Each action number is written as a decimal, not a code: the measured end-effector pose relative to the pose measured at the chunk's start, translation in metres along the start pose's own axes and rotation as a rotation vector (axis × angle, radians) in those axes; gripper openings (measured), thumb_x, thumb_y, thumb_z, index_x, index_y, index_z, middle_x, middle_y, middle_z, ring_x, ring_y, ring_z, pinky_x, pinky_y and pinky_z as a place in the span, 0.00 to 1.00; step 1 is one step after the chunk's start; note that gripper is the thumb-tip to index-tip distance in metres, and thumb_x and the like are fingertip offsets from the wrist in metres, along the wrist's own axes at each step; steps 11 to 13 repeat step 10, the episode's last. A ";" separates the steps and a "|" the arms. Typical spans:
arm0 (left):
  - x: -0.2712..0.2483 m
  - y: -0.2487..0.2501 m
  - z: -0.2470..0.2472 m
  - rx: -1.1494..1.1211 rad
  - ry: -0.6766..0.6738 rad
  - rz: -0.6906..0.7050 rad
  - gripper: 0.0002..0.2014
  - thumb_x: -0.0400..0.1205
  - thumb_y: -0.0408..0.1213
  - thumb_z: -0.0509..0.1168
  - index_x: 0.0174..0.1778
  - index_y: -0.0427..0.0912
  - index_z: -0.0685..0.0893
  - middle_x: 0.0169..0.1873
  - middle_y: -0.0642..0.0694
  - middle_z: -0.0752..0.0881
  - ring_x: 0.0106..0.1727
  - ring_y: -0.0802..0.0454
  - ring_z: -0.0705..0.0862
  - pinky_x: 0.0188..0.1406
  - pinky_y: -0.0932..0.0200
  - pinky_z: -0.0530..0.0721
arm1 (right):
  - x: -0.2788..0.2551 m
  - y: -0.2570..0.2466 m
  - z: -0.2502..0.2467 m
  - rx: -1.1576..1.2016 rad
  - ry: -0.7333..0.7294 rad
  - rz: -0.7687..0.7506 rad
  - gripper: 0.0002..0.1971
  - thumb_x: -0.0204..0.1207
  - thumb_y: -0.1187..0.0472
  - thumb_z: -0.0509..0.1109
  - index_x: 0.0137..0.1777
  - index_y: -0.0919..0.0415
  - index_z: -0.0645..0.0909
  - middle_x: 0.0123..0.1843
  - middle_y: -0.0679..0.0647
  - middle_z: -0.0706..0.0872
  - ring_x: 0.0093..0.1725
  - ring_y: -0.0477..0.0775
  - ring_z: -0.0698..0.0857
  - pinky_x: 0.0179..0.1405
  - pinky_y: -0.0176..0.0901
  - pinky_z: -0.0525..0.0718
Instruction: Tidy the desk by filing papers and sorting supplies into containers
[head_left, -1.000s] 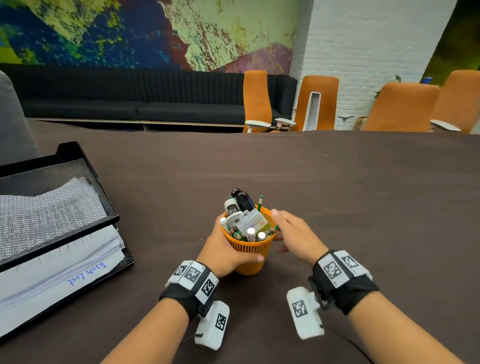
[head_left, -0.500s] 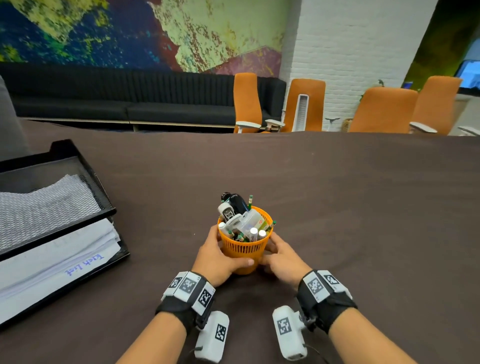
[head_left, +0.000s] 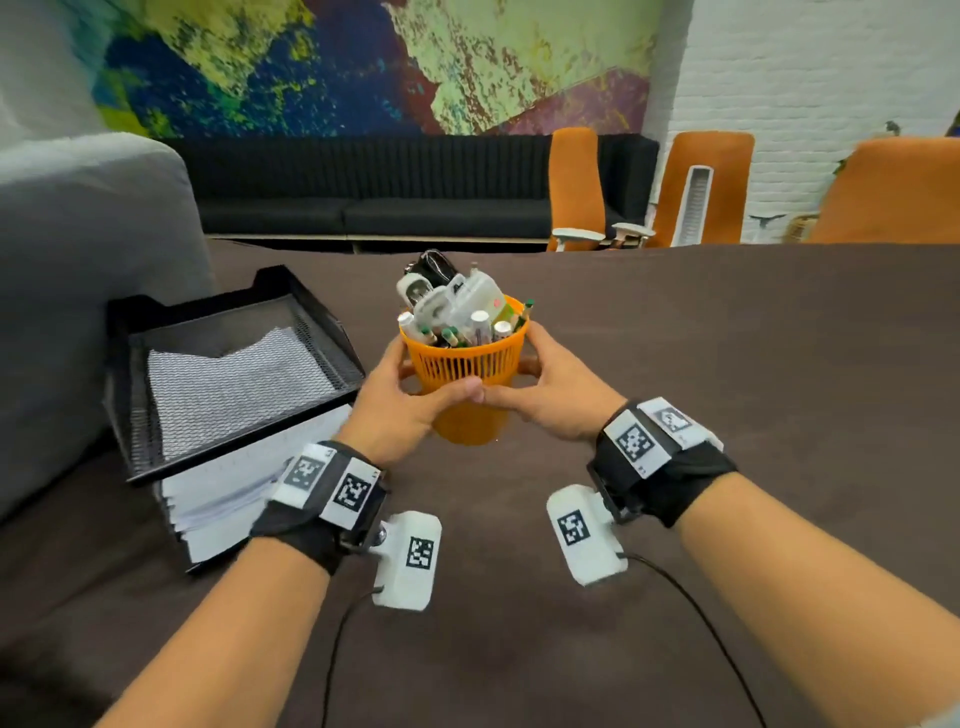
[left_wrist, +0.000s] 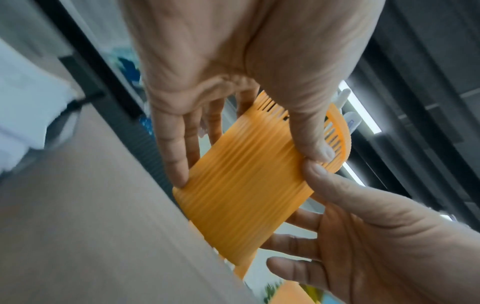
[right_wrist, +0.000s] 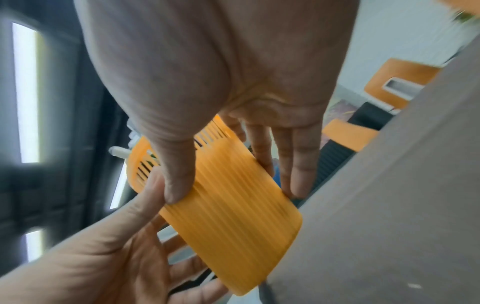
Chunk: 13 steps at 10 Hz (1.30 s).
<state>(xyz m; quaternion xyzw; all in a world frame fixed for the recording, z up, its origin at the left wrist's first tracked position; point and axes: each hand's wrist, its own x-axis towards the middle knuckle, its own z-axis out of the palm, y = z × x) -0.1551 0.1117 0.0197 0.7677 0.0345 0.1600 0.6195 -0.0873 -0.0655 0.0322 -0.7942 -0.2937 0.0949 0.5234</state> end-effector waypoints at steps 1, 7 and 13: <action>-0.002 0.026 -0.058 0.053 0.100 -0.001 0.37 0.62 0.51 0.79 0.67 0.64 0.74 0.57 0.56 0.84 0.61 0.51 0.84 0.49 0.41 0.90 | 0.033 -0.046 0.033 0.032 -0.046 -0.082 0.43 0.69 0.51 0.82 0.81 0.48 0.61 0.74 0.46 0.77 0.69 0.48 0.77 0.65 0.49 0.82; 0.032 -0.009 -0.185 0.138 0.658 -0.190 0.52 0.48 0.51 0.85 0.71 0.46 0.75 0.62 0.44 0.86 0.60 0.43 0.85 0.63 0.42 0.83 | 0.100 -0.136 0.172 -0.020 -0.195 0.004 0.17 0.81 0.69 0.67 0.36 0.49 0.70 0.36 0.44 0.76 0.34 0.38 0.73 0.32 0.27 0.71; -0.003 -0.002 -0.094 0.331 0.881 -0.089 0.48 0.72 0.39 0.74 0.85 0.41 0.53 0.85 0.40 0.56 0.86 0.42 0.51 0.84 0.42 0.57 | 0.065 -0.090 0.141 -0.153 -0.186 0.030 0.36 0.79 0.64 0.68 0.85 0.58 0.57 0.82 0.61 0.69 0.76 0.62 0.75 0.70 0.59 0.79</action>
